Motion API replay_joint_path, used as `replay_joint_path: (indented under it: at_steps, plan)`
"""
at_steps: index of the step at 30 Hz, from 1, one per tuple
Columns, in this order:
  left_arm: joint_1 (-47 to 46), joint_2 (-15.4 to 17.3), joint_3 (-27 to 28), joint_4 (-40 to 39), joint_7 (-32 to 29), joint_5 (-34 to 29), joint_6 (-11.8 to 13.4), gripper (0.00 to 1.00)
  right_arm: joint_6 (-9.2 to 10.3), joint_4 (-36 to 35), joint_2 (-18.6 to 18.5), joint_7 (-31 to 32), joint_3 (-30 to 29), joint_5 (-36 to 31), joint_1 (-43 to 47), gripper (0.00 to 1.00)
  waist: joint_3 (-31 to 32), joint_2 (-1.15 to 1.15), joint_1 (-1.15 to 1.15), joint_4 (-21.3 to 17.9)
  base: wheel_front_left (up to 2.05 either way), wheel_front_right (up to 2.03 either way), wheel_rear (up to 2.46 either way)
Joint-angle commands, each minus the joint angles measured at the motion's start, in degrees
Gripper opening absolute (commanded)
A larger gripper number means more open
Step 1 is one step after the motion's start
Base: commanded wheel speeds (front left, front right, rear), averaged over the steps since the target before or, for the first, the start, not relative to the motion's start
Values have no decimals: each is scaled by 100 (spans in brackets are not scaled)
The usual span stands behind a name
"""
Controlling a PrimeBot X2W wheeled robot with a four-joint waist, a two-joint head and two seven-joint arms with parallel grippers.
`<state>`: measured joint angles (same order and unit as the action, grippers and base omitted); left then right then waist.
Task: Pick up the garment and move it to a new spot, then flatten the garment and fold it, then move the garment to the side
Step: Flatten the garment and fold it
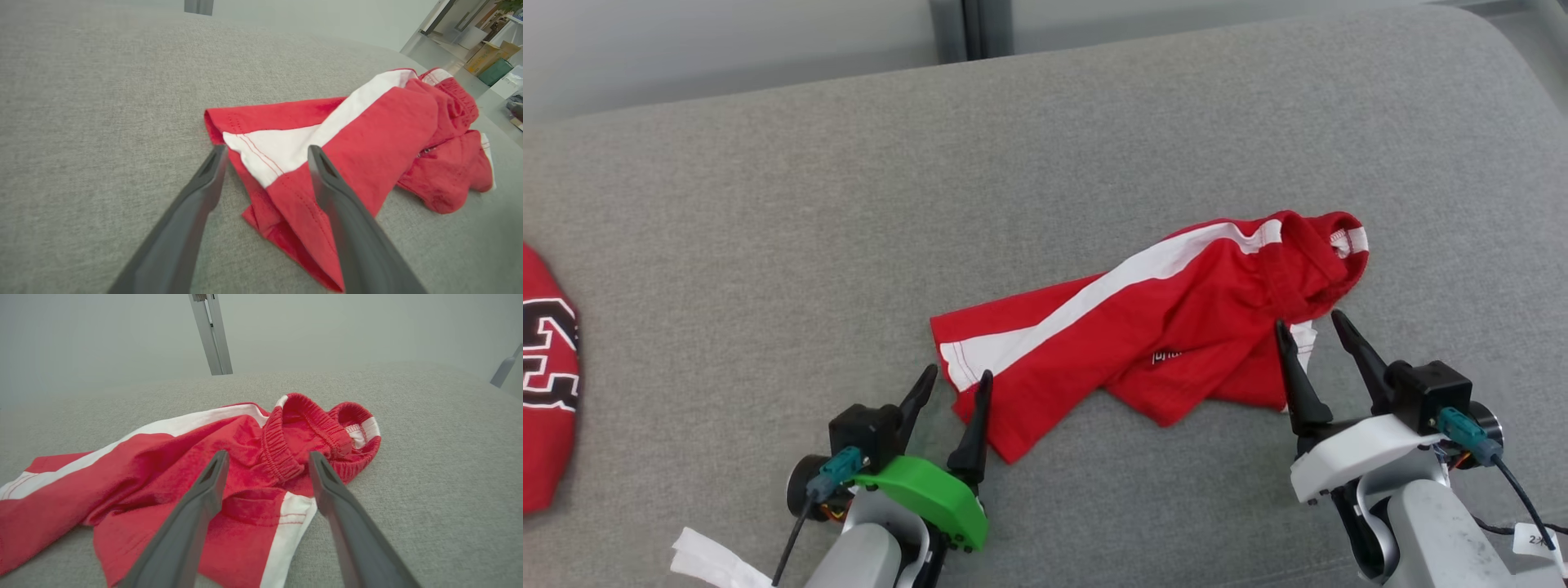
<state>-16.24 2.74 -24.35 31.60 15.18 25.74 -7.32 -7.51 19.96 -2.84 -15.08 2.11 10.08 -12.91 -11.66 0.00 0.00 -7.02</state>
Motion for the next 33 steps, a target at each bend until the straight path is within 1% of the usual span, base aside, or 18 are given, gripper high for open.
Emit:
replay_joint_path:
  at_steps: [1,6,20,25,29,30,31,32,33]
  plan:
    - [-118,31,-66,44,-5,48,-23,100,4,-30,-16,-13,-16,17,-66,100,-164,0,0,-149,0,0,0]
    - [-131,32,-135,125,-5,141,-19,100,4,-28,-16,-13,-58,13,-67,100,-209,0,0,-141,0,0,0]
    - [-134,31,-313,-123,-5,109,-20,100,4,47,-16,-13,19,53,-105,100,-164,0,0,-98,0,0,0]
    - [-260,77,-408,-45,-4,60,-20,100,4,38,-16,-13,51,52,-67,100,-172,0,0,-130,0,0,0]
    - [-367,72,-358,94,-5,136,-21,100,4,28,-16,-13,55,-24,-92,100,-189,0,0,-152,0,0,0]
    - [-406,71,-312,135,-5,147,-21,82,4,29,-17,-13,51,-23,-101,100,-191,0,0,-159,0,0,0]
    - [-435,69,-291,161,-5,138,-21,50,4,30,-17,-13,51,-23,-110,100,-191,0,0,-166,0,0,0]
    - [-463,65,-250,183,-4,127,-21,33,4,32,-16,-13,50,-22,-124,100,-192,0,0,-173,0,0,0]
    - [-482,63,-224,198,-5,116,-21,9,4,34,-16,-13,46,-20,-136,100,-191,0,0,-177,0,0,0]
